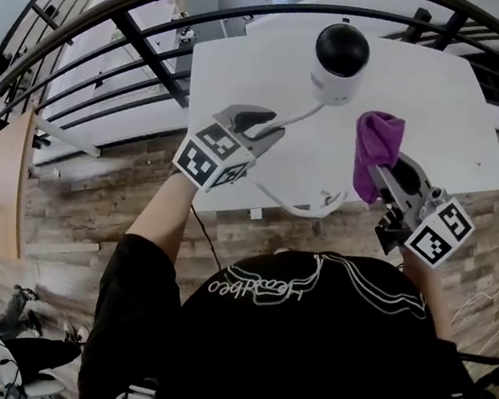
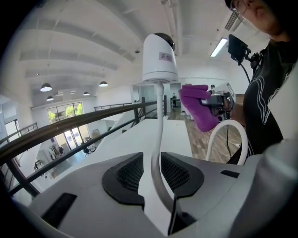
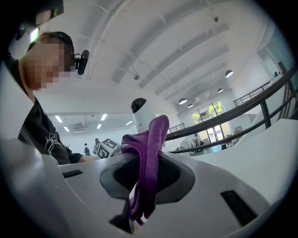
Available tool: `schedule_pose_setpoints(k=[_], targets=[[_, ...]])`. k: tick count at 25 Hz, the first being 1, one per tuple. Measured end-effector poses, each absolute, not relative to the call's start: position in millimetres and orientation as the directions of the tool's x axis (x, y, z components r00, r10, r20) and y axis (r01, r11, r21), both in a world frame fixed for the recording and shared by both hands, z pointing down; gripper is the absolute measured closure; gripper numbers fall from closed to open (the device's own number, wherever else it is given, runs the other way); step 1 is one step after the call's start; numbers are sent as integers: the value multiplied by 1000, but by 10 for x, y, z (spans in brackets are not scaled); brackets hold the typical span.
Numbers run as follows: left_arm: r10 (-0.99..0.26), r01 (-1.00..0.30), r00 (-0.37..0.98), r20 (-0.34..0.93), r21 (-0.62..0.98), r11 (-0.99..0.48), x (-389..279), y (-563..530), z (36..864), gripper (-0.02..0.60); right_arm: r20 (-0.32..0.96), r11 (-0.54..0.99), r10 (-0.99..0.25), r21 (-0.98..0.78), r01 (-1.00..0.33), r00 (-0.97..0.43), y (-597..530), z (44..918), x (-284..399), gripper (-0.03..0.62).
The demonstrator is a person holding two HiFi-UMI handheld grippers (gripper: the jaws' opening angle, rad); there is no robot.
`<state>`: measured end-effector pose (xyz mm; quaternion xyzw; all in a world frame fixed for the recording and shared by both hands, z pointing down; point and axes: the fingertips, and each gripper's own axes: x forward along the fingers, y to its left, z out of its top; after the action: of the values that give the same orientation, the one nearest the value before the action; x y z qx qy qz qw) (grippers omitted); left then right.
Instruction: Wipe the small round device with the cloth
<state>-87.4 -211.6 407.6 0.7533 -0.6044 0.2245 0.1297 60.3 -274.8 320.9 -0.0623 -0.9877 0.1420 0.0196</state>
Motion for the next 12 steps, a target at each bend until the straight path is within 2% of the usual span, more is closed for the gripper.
schedule_pose_setpoints(k=[6, 12], targets=[[-847, -958, 200, 493, -81, -273, -831, -2124, 4099, 506, 16, 954, 118, -278, 109, -993, -2717, 3208, 594, 528], [-844, -954, 219, 489, -76, -291, -822, -2138, 4145, 520, -2, 964, 100, -246, 97, -995, -2736, 3182, 595, 528]])
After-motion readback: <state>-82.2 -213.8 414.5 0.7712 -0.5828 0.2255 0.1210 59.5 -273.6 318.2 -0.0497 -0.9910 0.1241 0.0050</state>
